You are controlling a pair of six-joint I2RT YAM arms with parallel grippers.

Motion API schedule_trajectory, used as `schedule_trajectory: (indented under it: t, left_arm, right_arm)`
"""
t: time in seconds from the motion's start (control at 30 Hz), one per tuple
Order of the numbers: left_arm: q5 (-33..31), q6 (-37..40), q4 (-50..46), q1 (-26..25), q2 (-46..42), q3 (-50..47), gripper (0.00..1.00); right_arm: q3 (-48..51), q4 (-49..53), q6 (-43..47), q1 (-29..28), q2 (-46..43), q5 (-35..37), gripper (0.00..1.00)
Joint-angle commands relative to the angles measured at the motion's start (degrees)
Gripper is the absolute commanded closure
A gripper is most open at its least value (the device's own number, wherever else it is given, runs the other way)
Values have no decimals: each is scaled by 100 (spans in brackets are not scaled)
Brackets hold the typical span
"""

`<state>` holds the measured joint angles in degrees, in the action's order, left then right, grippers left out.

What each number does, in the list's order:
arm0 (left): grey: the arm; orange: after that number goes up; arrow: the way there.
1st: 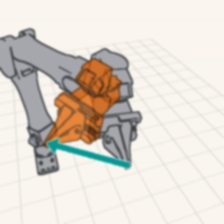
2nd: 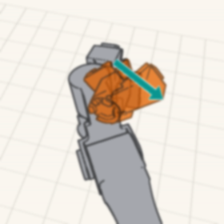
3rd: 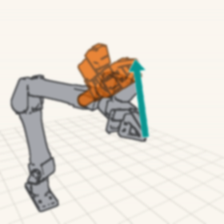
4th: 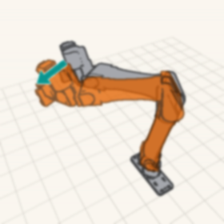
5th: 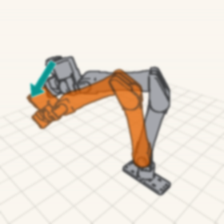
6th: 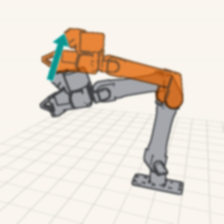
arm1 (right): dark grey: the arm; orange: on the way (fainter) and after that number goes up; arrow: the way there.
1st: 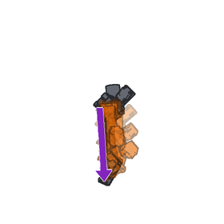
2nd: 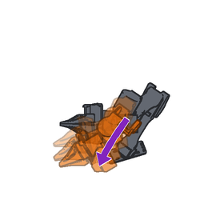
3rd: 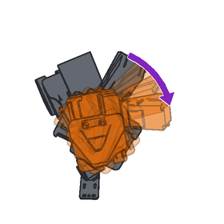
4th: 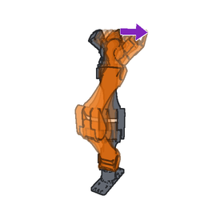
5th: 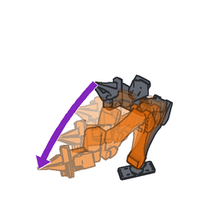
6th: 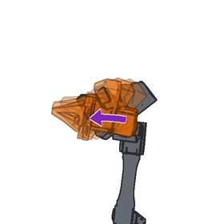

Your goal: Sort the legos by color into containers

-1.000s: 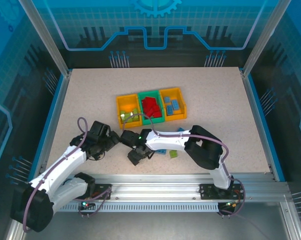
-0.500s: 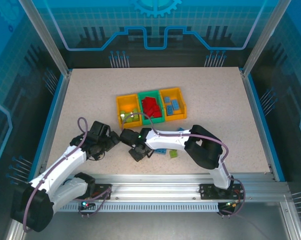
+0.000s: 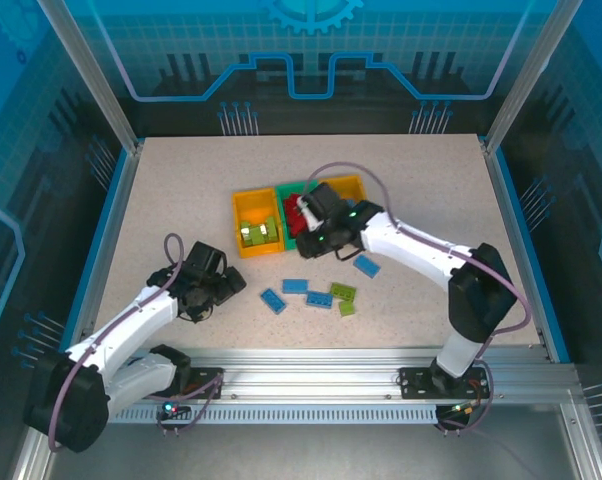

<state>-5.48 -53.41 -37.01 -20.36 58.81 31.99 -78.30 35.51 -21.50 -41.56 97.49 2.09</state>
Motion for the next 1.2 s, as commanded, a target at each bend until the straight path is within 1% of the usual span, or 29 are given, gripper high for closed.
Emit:
schedule_trajectory:
  t: [0.0,0.03,0.07,0.1,0.13,0.17,0.27,0.3,0.37,0.47,0.57,0.7,0.83,0.97,1.0,1.03,1.13,1.17]
  left_arm:
    - [55,97,37,-135,75,149,1]
    - [59,81,66,-188,101,158,1]
    - [62,52,81,-233,137,167,1]
    - [57,28,89,-299,171,183,1]
    - [37,0,86,-373,219,202,1]
    - [6,-48,66,-474,272,234,1]
    - [-61,-262,45,-747,383,287,1]
    - [-95,-333,59,-829,391,291,1]
    - [-150,-504,125,-1021,412,270,1]
    - [-116,-678,283,-1146,482,236,1]
    - [-120,-712,284,-1229,594,344,1]
    - [-137,-707,284,-1339,753,520,1]
    - [-150,-742,341,-1409,876,589,1]
    - [-155,-767,320,-1442,923,608,1]
    - [-164,-779,312,-1438,913,615,1]
    - [-181,-779,306,-1436,896,608,1]
    - [-200,-776,292,-1439,868,618,1]
    - [-199,-768,285,-1445,874,631,1]
  right_arm:
    - [24,112,399,209,-119,-208,62]
    - [-37,237,516,329,-66,-113,59]
    - [-111,375,601,453,10,48,53]
    - [-173,469,681,574,81,206,45]
    - [-227,551,801,694,177,323,40]
    - [-266,620,928,828,269,391,38]
    - [-185,805,1228,1061,322,479,37]
    - [-23,757,1353,1063,247,506,36]
    - [445,607,1657,1066,-26,455,31]
    - [1060,437,2001,1086,-301,518,24]
    - [1364,410,2231,1208,-300,505,23]
    - [1421,441,2417,1400,-47,530,22]
    - [1315,452,2583,1544,330,310,23]
    - [1287,541,2643,1546,781,322,30]
    - [1323,511,2636,1546,839,355,33]
    - [1351,510,2614,1561,892,397,39]
    - [1387,496,2518,1555,882,443,52]
    - [1388,486,2460,1557,793,445,59]
